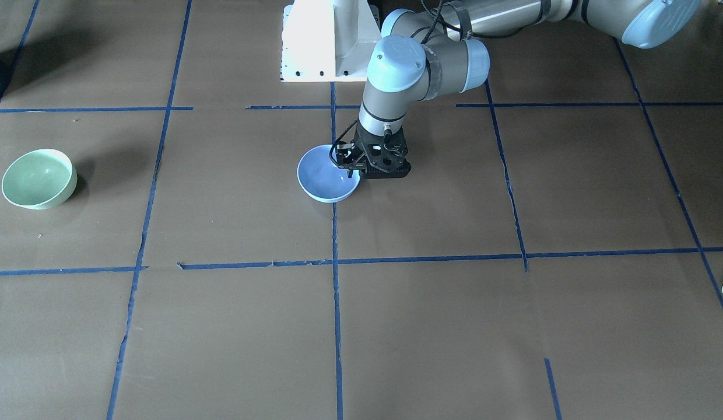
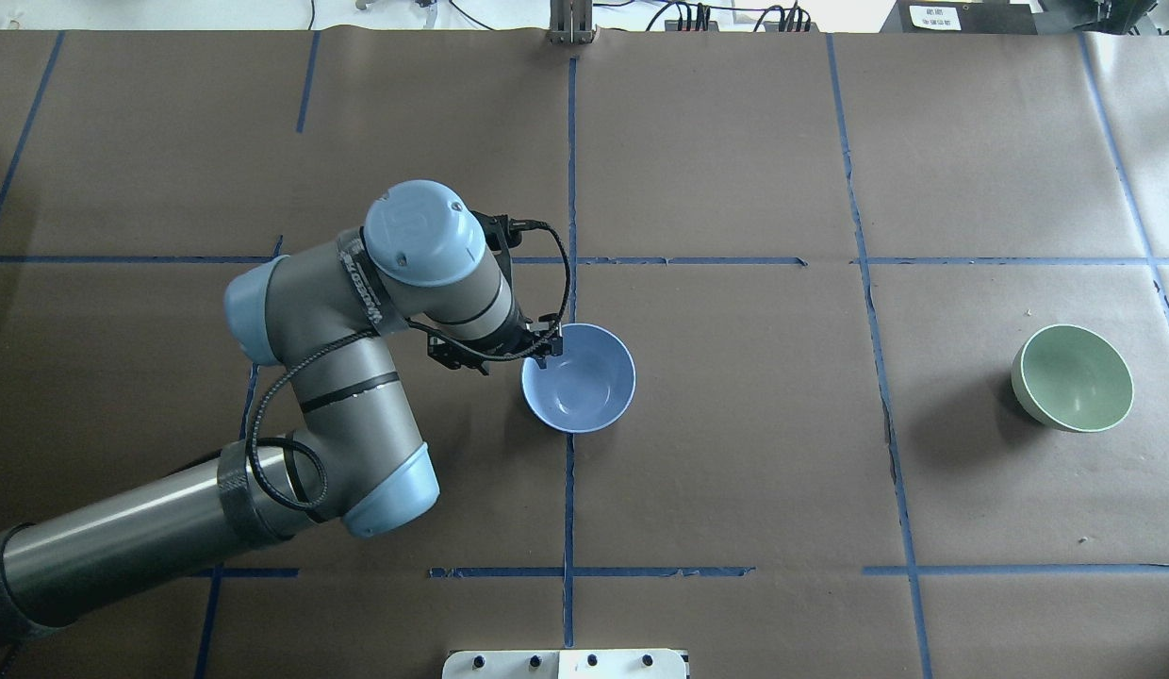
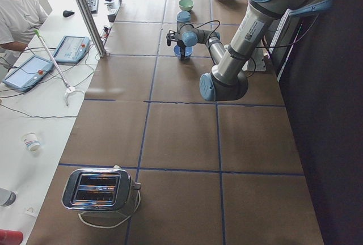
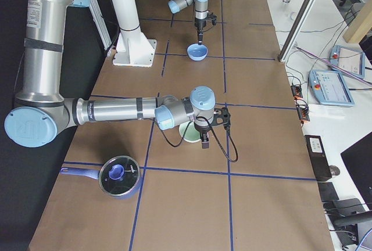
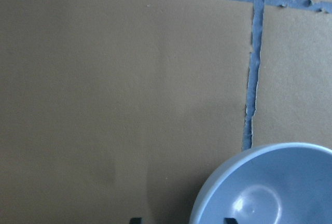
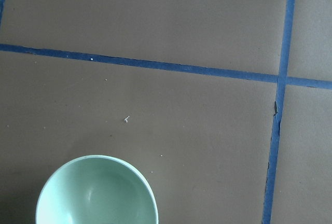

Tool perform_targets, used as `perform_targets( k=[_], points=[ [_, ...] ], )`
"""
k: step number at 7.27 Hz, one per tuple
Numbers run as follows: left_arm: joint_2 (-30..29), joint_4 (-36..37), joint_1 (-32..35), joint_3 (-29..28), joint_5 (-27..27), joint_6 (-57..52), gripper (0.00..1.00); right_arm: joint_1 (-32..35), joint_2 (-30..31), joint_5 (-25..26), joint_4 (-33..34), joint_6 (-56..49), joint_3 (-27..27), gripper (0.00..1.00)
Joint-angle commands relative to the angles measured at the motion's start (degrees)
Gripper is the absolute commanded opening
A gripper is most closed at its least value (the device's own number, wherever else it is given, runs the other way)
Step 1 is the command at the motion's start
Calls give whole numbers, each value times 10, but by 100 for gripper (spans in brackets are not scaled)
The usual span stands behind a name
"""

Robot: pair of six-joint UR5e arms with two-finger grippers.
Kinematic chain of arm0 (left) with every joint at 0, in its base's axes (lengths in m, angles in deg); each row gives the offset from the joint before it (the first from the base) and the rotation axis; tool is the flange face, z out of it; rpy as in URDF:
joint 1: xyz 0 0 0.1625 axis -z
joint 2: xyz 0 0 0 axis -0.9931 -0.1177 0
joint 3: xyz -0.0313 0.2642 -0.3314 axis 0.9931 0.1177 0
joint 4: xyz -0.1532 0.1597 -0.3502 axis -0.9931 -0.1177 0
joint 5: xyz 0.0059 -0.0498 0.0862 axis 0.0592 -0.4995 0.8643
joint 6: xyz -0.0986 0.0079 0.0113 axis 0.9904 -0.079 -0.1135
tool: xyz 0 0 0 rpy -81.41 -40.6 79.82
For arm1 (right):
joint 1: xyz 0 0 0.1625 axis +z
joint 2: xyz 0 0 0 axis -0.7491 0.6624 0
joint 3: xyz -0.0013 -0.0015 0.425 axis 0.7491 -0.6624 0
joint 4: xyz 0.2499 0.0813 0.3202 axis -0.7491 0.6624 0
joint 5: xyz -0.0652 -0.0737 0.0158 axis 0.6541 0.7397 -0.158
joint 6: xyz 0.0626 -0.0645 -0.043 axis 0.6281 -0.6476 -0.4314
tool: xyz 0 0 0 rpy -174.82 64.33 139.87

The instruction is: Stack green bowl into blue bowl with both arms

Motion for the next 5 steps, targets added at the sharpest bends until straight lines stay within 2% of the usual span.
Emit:
perform_targets(
  k=[1, 3, 4, 5],
  points=[
    [79, 13, 70, 71, -76, -88, 100, -3, -7, -11, 2, 3, 3, 100],
    [194, 121, 152, 179, -80, -336, 100, -25, -27, -14, 2, 3, 11, 100],
    [258, 134, 225, 201, -90, -459, 100, -25, -47, -15, 8, 6, 11, 100],
    [326, 136, 315, 197, -150, -580, 100, -35, -52, -16, 3, 23, 19, 100]
  ],
)
